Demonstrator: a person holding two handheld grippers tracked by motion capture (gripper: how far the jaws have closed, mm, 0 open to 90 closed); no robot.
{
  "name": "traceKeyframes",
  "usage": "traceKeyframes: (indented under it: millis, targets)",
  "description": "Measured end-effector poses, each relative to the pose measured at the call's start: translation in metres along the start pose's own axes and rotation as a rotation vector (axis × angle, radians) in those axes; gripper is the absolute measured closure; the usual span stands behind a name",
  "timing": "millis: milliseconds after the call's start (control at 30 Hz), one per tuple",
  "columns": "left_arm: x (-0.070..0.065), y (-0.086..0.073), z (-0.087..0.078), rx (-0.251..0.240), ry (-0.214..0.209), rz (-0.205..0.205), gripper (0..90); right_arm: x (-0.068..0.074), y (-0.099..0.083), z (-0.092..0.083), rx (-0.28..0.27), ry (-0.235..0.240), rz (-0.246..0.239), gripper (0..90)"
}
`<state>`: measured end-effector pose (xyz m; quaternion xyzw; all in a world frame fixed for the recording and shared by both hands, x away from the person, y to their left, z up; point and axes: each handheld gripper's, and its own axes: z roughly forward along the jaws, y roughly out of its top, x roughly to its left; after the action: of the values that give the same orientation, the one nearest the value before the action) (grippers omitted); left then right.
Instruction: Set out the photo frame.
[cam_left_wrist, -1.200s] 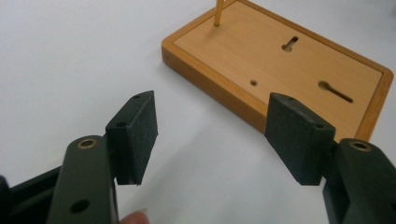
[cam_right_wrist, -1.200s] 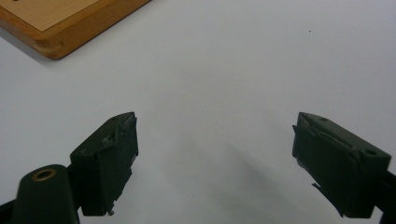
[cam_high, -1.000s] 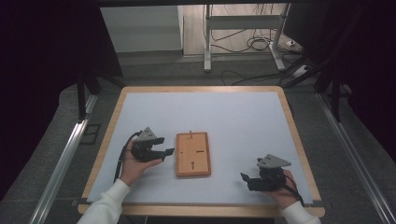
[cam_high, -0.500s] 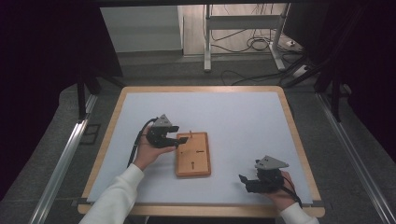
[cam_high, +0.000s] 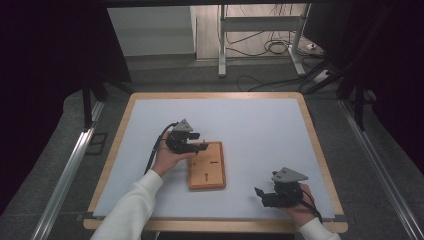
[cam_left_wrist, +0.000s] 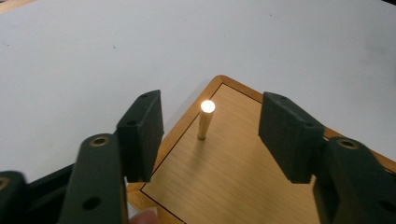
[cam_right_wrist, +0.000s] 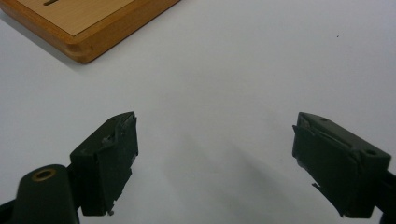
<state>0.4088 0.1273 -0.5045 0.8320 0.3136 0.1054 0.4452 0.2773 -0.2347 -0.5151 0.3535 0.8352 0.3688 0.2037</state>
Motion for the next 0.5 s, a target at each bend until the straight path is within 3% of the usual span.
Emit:
traceKeyframes:
  millis: [367,500]
  targets:
    - [-0.002,-0.003,0.014,0.028,-0.009,0.031,56.1,0.0,0.0,-0.001,0.0,0.001,0.001,14.6]
    - [-0.002,-0.004,0.017,0.034,-0.01,0.035,68.3,-0.001,0.0,-0.001,-0.004,0.0,0.006,14.6]
